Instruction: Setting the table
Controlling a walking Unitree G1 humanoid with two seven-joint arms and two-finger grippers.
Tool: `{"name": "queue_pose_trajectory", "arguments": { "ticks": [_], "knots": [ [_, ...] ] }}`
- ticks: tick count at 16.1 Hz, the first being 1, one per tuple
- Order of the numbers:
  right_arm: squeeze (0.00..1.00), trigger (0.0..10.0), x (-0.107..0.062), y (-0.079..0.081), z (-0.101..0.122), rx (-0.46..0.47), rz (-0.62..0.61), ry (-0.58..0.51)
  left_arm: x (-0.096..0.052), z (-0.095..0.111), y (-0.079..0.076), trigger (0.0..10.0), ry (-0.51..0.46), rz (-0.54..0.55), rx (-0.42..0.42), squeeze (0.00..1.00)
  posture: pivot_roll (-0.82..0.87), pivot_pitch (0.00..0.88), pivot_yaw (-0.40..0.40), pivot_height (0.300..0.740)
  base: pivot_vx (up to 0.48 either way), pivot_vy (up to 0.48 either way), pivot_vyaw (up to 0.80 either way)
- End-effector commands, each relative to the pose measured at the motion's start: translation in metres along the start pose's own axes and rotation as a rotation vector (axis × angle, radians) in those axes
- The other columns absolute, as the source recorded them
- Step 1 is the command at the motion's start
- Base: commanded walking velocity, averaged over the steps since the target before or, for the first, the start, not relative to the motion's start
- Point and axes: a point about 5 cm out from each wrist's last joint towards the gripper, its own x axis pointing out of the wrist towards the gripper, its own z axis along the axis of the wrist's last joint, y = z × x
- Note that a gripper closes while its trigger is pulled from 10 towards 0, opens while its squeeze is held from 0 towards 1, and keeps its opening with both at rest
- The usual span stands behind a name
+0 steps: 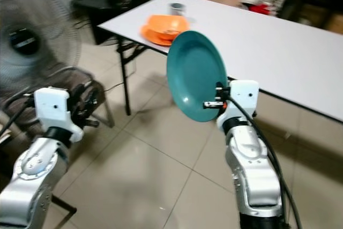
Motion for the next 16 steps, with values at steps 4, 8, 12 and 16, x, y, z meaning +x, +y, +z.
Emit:
{"name": "queue_pose_trajectory", "arguments": {
  "ticks": [4,8,12,16],
  "knots": [
    [0.0,10.0,0.0011,0.0018,0.0078,0.007,0.026,-0.028,-0.0004,0.0011,-0.0013,10.0,-0.001,-0.022,-0.007,0.0,0.06,0.0,-0.022,0.74,0.368,0.0,-0.2],
    [0.0,10.0,0.0011,0.0021,0.009,0.016,0.031,-0.034,-0.0004,0.0013,0.0009,10.0,-0.005,-0.023,0.01,0.0,0.06,0.0,-0.022,0.74,0.378,0.0,-0.8],
    [0.0,10.0,-0.0016,-0.0009,0.0121,0.054,0.026,-0.054,0.0009,0.0032,-0.005,10.0,-0.016,-0.072,0.011,0.0,0.05,0.0,-0.009,0.74,0.378,0.0,-0.33],
    [0.0,10.0,-0.0027,-0.0022,0.0146,0.07,0.023,-0.068,0.0011,0.0025,-0.0069,10.0,-0.015,-0.083,0.014,0.0,0.05,0.0,-0.006,0.74,0.38,0.0,-0.8]
  ]
}}
